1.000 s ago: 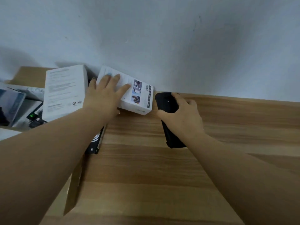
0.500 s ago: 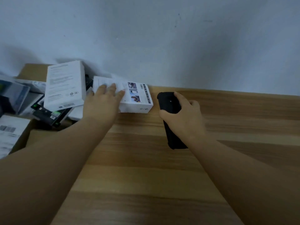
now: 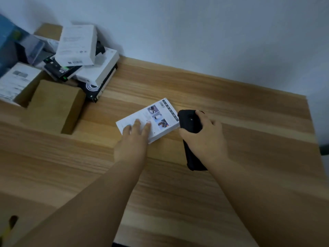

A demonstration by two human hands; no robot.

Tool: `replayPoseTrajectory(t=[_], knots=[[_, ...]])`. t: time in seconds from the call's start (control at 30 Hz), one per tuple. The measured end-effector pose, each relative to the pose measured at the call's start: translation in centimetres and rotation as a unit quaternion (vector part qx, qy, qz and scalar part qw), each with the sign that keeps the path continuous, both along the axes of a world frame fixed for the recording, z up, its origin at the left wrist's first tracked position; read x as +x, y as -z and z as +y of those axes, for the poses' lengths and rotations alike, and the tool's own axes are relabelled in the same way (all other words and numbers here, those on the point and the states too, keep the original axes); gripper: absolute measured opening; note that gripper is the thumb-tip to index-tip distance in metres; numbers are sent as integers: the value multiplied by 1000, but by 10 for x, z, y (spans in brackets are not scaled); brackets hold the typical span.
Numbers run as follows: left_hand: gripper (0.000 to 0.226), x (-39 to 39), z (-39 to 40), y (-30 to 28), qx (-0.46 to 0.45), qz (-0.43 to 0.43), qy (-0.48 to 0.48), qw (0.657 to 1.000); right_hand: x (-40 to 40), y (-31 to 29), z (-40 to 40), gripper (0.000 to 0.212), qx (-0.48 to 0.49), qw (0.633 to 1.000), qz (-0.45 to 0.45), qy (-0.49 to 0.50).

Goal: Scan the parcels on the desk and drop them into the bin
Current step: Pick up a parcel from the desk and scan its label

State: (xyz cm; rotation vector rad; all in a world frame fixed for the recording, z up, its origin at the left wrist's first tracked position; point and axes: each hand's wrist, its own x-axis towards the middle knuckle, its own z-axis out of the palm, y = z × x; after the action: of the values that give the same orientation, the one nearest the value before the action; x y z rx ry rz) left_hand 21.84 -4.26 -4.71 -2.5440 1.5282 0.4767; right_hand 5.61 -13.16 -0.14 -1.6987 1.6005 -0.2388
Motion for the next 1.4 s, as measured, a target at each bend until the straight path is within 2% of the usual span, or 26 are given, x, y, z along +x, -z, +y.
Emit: replayPoseTrajectory(t=[0.07,0.17,0.27,0.37,0.47,0.63,0.77,1.0,1.13,1.23,1.3,1.4], knots=[[74,-10,3,6,10,-4,0,1000,-5,7,5,76,4,1000,-9,0],[71,-16,5,7,17,-62,16,998,-11,17,9,76,6,1000,-8,1],[76,-5,0,9,-13,-103,77,992,-17,25,10,77,4,1000,-3,9],[80,12,-19,12,-10,-90,134,987,-20,32,9,78,-2,1000,-6,23],[78,15,-33,15,19,-46,115,992,-24,38,8,79,0,999,-9,32],[85,-2,-25,13,53,-70,114,990,-26,37,13,79,3,999,-2,38],[87,-18,-16,2,67,-17,79,995,-30,27,22,79,7,999,-20,41],[69,-26,7,-14,35,123,-2,992,-36,-3,31,79,4,999,-27,33],[54,-5,22,-26,-19,139,-25,990,-25,-12,38,79,-8,999,-29,15],[54,16,39,-29,-50,136,-99,984,-11,-14,46,80,-8,1000,-25,-3],[52,27,50,-31,-54,135,-141,979,-1,-12,49,81,-2,999,-34,-10],[55,33,58,-32,-33,105,-135,985,9,-7,54,80,4,999,-43,-19]])
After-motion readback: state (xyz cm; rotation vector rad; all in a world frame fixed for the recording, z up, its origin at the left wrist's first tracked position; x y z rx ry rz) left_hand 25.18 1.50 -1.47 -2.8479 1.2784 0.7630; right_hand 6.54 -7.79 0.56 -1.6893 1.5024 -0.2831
